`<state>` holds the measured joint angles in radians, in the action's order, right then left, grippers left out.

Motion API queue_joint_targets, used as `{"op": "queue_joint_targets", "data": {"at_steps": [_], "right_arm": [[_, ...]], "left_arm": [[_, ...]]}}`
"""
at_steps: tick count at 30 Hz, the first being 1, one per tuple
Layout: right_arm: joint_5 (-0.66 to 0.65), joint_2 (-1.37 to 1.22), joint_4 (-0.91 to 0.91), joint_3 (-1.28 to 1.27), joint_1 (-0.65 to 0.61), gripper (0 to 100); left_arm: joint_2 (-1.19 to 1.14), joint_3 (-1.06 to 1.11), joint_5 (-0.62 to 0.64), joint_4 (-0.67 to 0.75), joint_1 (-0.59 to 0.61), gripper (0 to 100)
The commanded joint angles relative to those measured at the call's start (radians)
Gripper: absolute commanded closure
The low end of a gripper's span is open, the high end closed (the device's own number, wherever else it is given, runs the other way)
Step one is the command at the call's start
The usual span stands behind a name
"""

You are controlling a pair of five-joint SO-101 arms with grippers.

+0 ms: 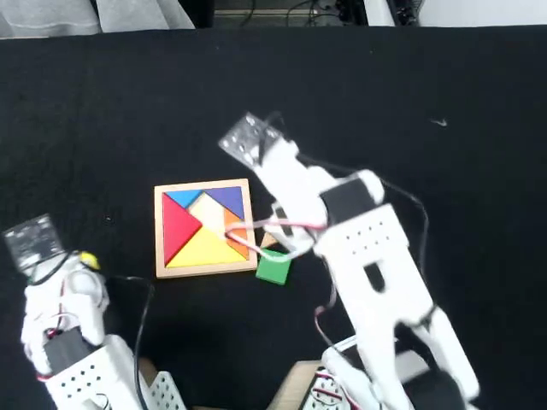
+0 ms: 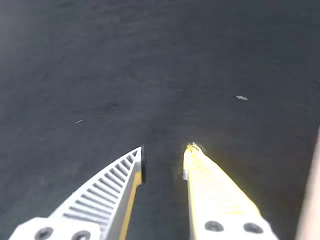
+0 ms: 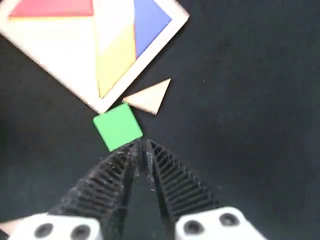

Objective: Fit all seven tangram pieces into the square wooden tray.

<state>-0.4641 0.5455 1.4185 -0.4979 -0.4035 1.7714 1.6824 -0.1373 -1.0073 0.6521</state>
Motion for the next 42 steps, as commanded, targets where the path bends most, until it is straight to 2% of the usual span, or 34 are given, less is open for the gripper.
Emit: {"op": "queue_joint_targets", "data": {"at_steps": [1, 5, 7, 14, 17, 24, 35, 42], "right_arm": [[0.003, 0.12, -0.026, -0.081, 0.018, 98.6], [0.002, 0.151, -0.029, -0.179, 0.014, 98.5], [0.002, 0.151, -0.037, -0.222, 0.012, 98.4], [0.003, 0.157, -0.118, -0.355, 0.011, 83.7], [-0.005, 0.157, -0.121, -0.406, -0.005, 83.3], [-0.005, 0.157, -0.121, -0.46, -0.157, 82.8], [-0.025, 0.15, -0.152, -0.472, -0.167, 82.5], [-0.098, 0.156, -0.157, -0.516, -0.167, 67.6]], "left_arm": [[0.008, -0.041, 0.009, -0.006, -0.205, 86], [0.006, 0.01, 0.011, -0.005, -0.412, 86], [0.006, 0.019, 0.003, -0.006, -0.455, 86], [0.006, 0.019, 0.009, -0.006, -0.352, 85], [0.006, 0.019, 0.009, -0.006, -0.351, 85], [0.006, 0.019, 0.009, -0.006, -0.357, 85], [0.006, 0.019, 0.009, -0.006, -0.349, 85], [0.006, 0.019, 0.009, -0.006, -0.349, 85]]}}
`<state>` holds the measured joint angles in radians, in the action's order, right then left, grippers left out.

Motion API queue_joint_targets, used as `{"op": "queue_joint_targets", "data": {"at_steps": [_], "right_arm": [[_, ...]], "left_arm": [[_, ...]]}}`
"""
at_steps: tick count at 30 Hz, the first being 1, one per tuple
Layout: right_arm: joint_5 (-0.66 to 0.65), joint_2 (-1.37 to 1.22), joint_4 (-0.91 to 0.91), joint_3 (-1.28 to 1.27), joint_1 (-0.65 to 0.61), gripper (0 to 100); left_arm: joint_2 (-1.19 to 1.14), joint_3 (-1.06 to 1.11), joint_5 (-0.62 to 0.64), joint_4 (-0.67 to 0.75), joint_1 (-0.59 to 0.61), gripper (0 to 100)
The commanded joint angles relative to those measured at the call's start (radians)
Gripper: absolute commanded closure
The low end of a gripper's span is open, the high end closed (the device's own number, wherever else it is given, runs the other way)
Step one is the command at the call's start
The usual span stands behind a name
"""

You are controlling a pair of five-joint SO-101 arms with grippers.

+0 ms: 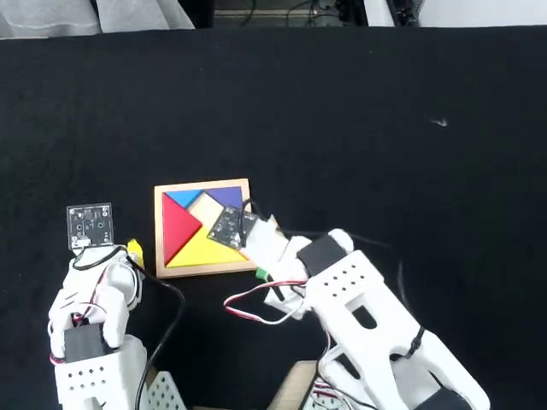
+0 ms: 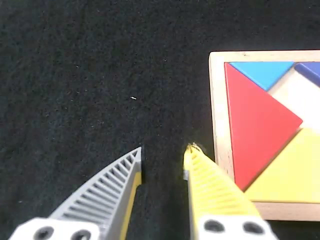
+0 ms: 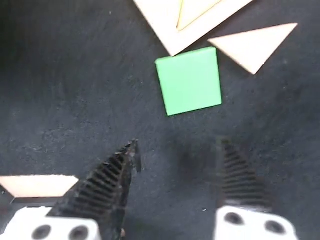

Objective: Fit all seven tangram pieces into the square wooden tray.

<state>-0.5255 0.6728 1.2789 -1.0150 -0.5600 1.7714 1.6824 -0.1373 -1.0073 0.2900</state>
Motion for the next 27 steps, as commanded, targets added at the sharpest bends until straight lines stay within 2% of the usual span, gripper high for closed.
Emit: {"op": "queue_joint_targets", "data": {"at_steps": [1, 9, 17, 27], "right_arm": [[-0.049, 0.027, -0.018, 0.001, -0.011, 67.3], [-0.032, 0.021, -0.189, -0.056, -0.011, 67.2], [0.005, 0.007, -0.209, -0.062, -0.017, 67.1], [0.029, -0.323, -0.285, 0.077, -0.038, 67.0]], "left_arm": [[0.006, 0.019, 0.009, -0.006, 0.013, 85], [0.006, 0.019, 0.009, -0.006, 0.013, 85], [0.006, 0.019, 0.009, -0.006, 0.013, 85], [0.006, 0.019, 0.009, -0.006, 0.013, 85]]}}
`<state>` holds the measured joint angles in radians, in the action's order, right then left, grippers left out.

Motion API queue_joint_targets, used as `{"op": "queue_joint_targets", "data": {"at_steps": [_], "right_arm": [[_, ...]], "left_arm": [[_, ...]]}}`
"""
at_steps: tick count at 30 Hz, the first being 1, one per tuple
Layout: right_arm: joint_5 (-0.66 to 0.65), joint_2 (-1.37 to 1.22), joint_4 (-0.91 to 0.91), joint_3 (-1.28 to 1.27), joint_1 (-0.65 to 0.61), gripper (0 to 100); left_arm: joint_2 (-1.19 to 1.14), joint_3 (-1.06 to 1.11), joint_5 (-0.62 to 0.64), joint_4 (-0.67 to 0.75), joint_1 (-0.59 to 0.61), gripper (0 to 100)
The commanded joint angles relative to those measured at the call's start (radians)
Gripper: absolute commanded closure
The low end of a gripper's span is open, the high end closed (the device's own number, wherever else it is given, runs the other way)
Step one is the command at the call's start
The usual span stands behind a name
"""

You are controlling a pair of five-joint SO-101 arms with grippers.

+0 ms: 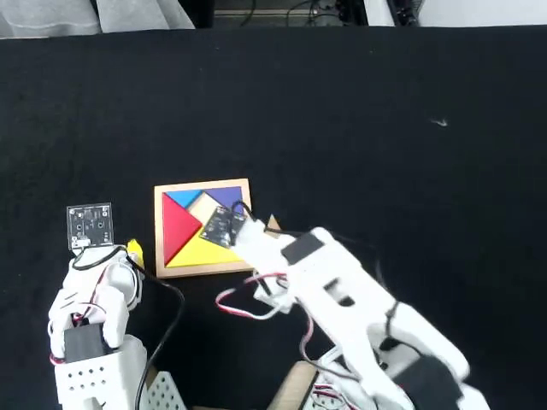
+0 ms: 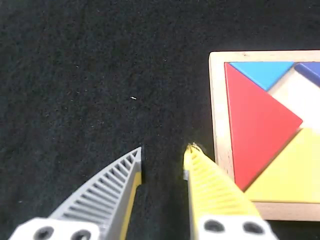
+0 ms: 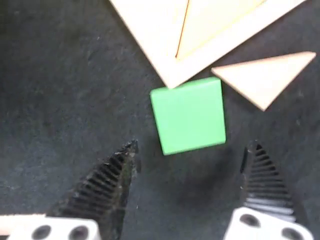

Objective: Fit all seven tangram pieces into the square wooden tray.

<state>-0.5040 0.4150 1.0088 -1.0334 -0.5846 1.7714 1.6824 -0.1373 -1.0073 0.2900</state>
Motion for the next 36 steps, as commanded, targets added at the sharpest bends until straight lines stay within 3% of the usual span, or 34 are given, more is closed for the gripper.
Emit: {"op": "queue_joint_targets", "data": {"at_steps": [1, 16, 22, 25, 36], "right_arm": [[0.006, -0.087, -0.015, 0.104, -0.014, 67.0], [-0.002, -0.269, -0.091, 0.134, -0.012, 67.8], [-0.002, -0.278, -0.08, 0.148, -0.012, 87.4], [-0.002, -0.277, -0.068, 0.166, -0.008, 88.8], [-0.063, -0.16, 0.336, 0.61, -0.009, 89.2]], "left_arm": [[0.006, 0.019, 0.009, -0.006, 0.013, 85], [0.006, 0.019, 0.009, -0.006, 0.013, 85], [0.006, 0.019, 0.009, -0.006, 0.013, 85], [0.006, 0.019, 0.009, -0.006, 0.013, 85], [0.006, 0.019, 0.009, -0.008, 0.015, 85]]}}
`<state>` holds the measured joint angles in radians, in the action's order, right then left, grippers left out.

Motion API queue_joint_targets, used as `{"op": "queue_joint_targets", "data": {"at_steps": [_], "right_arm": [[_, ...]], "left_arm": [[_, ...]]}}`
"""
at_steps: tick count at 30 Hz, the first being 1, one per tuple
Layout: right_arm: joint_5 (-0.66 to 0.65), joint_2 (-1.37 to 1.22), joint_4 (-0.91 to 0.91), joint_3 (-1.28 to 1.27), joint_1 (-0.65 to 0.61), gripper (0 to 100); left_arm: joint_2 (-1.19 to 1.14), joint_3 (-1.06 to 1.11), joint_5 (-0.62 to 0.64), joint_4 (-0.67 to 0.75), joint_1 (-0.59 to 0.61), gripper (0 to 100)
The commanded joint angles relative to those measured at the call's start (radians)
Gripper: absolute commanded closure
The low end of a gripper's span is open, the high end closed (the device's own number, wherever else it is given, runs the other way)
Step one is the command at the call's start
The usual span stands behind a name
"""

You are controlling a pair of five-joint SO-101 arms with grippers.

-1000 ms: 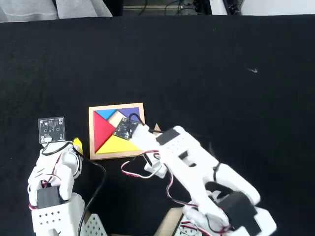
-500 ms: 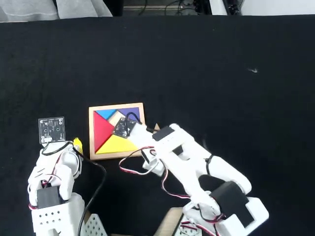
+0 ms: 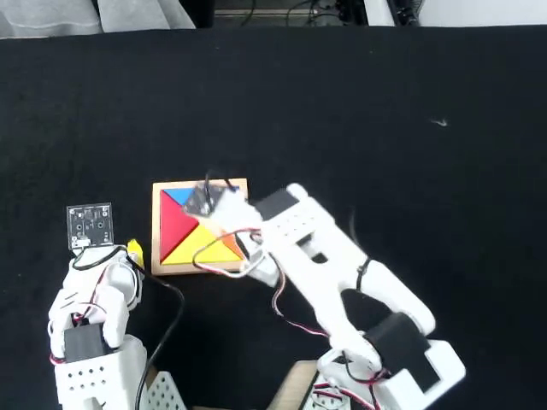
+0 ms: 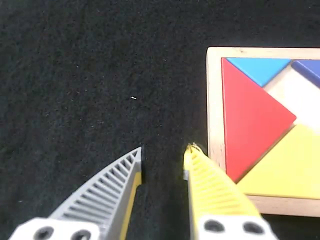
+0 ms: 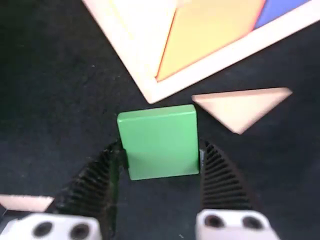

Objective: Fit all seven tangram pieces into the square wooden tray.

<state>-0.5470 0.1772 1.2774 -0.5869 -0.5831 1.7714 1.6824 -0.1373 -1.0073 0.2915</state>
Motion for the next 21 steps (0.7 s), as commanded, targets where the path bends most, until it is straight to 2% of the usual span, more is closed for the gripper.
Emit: {"op": "queue_joint_targets", "data": {"at_steps": [1, 4, 8, 13, 16, 21], "right_arm": [[-0.018, 0.085, 0.064, 0.196, -0.011, 89.2], [0.069, 0.053, 0.017, 0.274, -0.015, 89.2], [0.219, -0.07, -0.017, 0.389, -0.015, 89.2], [0.261, -0.262, -0.012, 0.55, -0.075, 89.2], [0.338, -0.354, -0.015, 0.633, -0.13, 89.2], [0.422, -0.506, -0.015, 0.736, -0.135, 89.2]], "left_arm": [[0.006, 0.019, 0.009, -0.008, 0.013, 85], [0.006, 0.019, 0.009, -0.008, 0.021, 85], [0.006, 0.019, 0.009, 0.0, 0.088, 85], [0.008, 0.019, 0.009, 0.0, 0.107, 85], [0.008, 0.019, 0.009, 0.0, 0.108, 85], [0.008, 0.019, 0.009, 0.0, 0.11, 85]]}}
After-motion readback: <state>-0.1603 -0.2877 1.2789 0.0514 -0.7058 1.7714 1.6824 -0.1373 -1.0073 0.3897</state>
